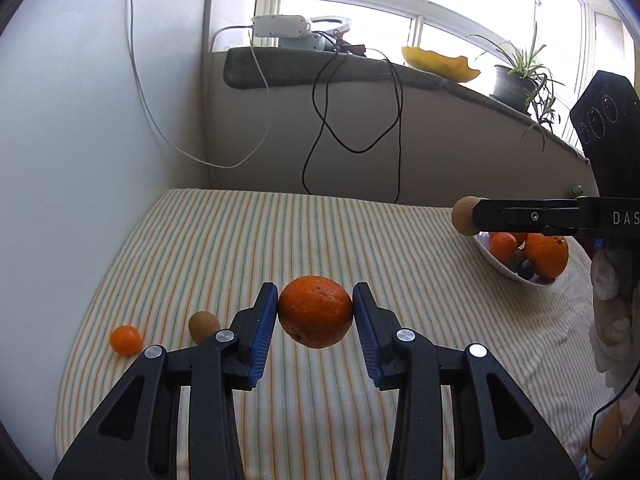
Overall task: Organize fruits
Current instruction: 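Lift and carry the orange and kiwi over the plate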
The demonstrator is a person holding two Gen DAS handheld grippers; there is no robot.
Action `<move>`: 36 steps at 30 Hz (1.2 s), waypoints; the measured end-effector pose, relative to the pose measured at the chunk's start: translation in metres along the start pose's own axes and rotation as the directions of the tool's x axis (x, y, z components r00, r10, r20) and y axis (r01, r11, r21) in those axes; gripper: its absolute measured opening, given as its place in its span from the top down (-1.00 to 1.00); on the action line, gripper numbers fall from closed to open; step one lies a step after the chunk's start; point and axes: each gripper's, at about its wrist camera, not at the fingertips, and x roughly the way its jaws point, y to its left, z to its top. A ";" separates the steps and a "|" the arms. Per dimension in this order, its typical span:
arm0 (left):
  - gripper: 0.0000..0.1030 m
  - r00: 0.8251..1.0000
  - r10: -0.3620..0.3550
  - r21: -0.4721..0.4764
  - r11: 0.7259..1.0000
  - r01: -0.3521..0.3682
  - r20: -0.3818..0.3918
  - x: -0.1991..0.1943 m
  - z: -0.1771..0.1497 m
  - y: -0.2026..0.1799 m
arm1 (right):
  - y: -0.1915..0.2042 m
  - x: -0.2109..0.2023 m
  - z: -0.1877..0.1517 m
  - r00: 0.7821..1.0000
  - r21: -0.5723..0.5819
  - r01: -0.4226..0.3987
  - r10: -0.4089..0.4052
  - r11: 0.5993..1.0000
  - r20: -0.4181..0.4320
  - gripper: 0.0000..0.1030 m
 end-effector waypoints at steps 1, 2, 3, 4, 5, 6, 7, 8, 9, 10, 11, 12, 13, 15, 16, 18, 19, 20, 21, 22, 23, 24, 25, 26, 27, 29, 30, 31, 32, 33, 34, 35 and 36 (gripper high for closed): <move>0.28 1.000 -0.008 0.003 1.000 0.008 0.003 0.002 0.003 -0.005 | -0.006 -0.008 0.000 1.000 0.006 0.007 -0.007 1.000 0.007 0.47; 0.28 1.000 -0.016 0.006 1.000 0.016 0.006 0.004 0.006 -0.010 | -0.012 -0.016 -0.001 1.000 0.010 0.017 -0.017 1.000 0.014 0.47; 0.28 1.000 -0.026 0.009 1.000 0.026 0.008 0.006 0.008 -0.015 | -0.018 -0.024 -0.002 0.999 0.013 0.029 -0.029 1.000 0.022 0.47; 0.28 0.999 -0.035 0.012 0.999 0.035 0.010 0.008 0.011 -0.021 | -0.023 -0.032 -0.002 0.999 0.018 0.042 -0.042 0.999 0.031 0.47; 0.28 0.999 -0.045 0.016 0.999 0.045 0.011 0.011 0.013 -0.027 | -0.029 -0.039 -0.003 0.998 0.024 0.052 -0.053 0.998 0.039 0.47; 0.27 0.998 -0.054 0.022 0.998 0.054 0.013 0.013 0.015 -0.033 | -0.035 -0.047 -0.004 0.997 0.031 0.061 -0.062 0.998 0.046 0.47; 0.27 0.998 -0.062 0.029 0.998 0.062 0.014 0.016 0.017 -0.039 | -0.042 -0.055 -0.004 0.996 0.039 0.069 -0.071 0.997 0.054 0.47; 0.28 0.997 -0.071 0.034 0.997 0.070 0.016 0.019 0.020 -0.045 | -0.049 -0.064 -0.004 0.995 0.046 0.080 -0.082 0.996 0.062 0.47; 0.28 0.997 -0.079 0.039 0.996 0.078 0.017 0.020 0.021 -0.050 | -0.056 -0.072 -0.006 0.993 0.051 0.091 -0.094 0.995 0.070 0.47; 0.28 0.996 -0.086 0.043 0.995 0.085 0.019 0.023 0.023 -0.056 | -0.063 -0.081 -0.007 0.991 0.056 0.105 -0.109 0.993 0.077 0.47; 0.28 0.995 -0.095 0.047 0.995 0.094 0.020 0.026 0.025 -0.061 | -0.069 -0.088 -0.009 0.989 0.062 0.119 -0.124 0.991 0.085 0.47; 0.28 0.994 -0.103 0.050 0.994 0.102 0.022 0.027 0.026 -0.066 | -0.074 -0.093 -0.010 0.987 0.068 0.131 -0.137 0.989 0.089 0.47; 0.28 0.993 -0.113 0.053 0.992 0.112 0.023 0.030 0.028 -0.071 | -0.079 -0.097 -0.012 0.984 0.074 0.144 -0.151 0.987 0.094 0.47; 0.28 0.991 -0.133 0.056 0.990 0.131 0.025 0.035 0.033 -0.080 | -0.094 -0.101 -0.010 0.978 0.090 0.170 -0.179 0.981 0.104 0.47; 0.28 0.990 -0.141 0.059 0.989 0.139 0.026 0.037 0.035 -0.084 | -0.101 -0.108 -0.012 0.975 0.097 0.181 -0.191 0.979 0.109 0.47; 0.28 0.987 -0.160 0.062 0.985 0.158 0.025 0.043 0.040 -0.092 | -0.113 -0.119 -0.014 0.969 0.108 0.206 -0.218 0.973 0.117 0.47; 0.27 0.985 -0.170 0.062 0.984 0.168 0.024 0.046 0.042 -0.096 | -0.119 -0.123 -0.016 0.966 0.114 0.217 -0.230 0.969 0.118 0.47; 0.27 0.984 -0.179 0.064 0.982 0.177 0.022 0.049 0.044 -0.100 | -0.124 -0.127 -0.017 0.963 0.121 0.229 -0.243 0.966 0.120 0.47; 0.28 0.982 -0.187 0.067 0.980 0.185 0.020 0.052 0.046 -0.104 | -0.132 -0.132 -0.018 0.960 0.130 0.237 -0.252 0.963 0.121 0.47; 0.28 0.981 -0.193 0.070 0.979 0.191 0.017 0.055 0.048 -0.108 | -0.137 -0.135 -0.018 0.958 0.138 0.244 -0.261 0.960 0.121 0.47; 0.28 0.980 -0.200 0.072 0.977 0.199 0.015 0.058 0.050 -0.112 | -0.143 -0.138 -0.019 0.955 0.145 0.252 -0.270 0.957 0.122 0.47; 0.28 0.978 -0.210 0.073 0.975 0.208 0.011 0.062 0.052 -0.116 | -0.148 -0.140 -0.020 0.953 0.153 0.259 -0.278 0.954 0.122 0.47; 0.28 0.976 -0.218 0.074 0.973 0.217 0.006 0.065 0.054 -0.120 | -0.152 -0.143 -0.021 0.951 0.160 0.265 -0.285 0.951 0.121 0.47; 0.28 0.974 -0.226 0.077 0.971 0.225 0.001 0.069 0.055 -0.123 | -0.157 -0.144 -0.021 0.949 0.166 0.269 -0.290 0.949 0.120 0.47; 0.28 0.973 -0.231 0.080 0.970 0.231 -0.004 0.073 0.056 -0.127 | -0.162 -0.145 -0.022 0.948 0.171 0.274 -0.295 0.947 0.118 0.47; 0.27 0.971 -0.240 0.085 0.967 0.240 -0.015 0.079 0.057 -0.134 | -0.172 -0.149 -0.026 0.946 0.180 0.279 -0.302 0.943 0.114 0.47; 0.28 0.969 -0.246 0.084 0.966 0.246 -0.019 0.082 0.058 -0.136 | -0.176 -0.149 -0.026 0.946 0.185 0.282 -0.305 0.941 0.111 0.47; 0.28 0.967 -0.253 0.083 0.964 0.254 -0.023 0.085 0.059 -0.138 | -0.180 -0.149 -0.026 0.944 0.191 0.287 -0.310 0.939 0.109 0.47; 0.28 0.966 -0.258 0.082 0.962 0.260 -0.027 0.088 0.059 -0.140 | -0.185 -0.149 -0.027 0.944 0.196 0.289 -0.313 0.937 0.107 0.47; 0.28 0.965 -0.261 0.083 0.961 0.262 -0.030 0.090 0.060 -0.142 | -0.189 -0.149 -0.028 0.944 0.203 0.289 -0.314 0.935 0.105 0.46; 0.28 0.964 -0.263 0.084 0.960 0.265 -0.034 0.093 0.060 -0.144 | -0.192 -0.149 -0.030 0.944 0.210 0.288 -0.314 0.934 0.103 0.46; 0.28 0.964 -0.265 0.087 0.960 0.267 -0.038 0.095 0.061 -0.146 | -0.196 -0.148 -0.030 0.944 0.216 0.288 -0.315 0.933 0.099 0.47; 0.28 0.963 -0.266 0.089 0.959 0.269 -0.041 0.097 0.062 -0.148 | -0.199 -0.147 -0.030 0.944 0.220 0.288 -0.315 0.932 0.096 0.47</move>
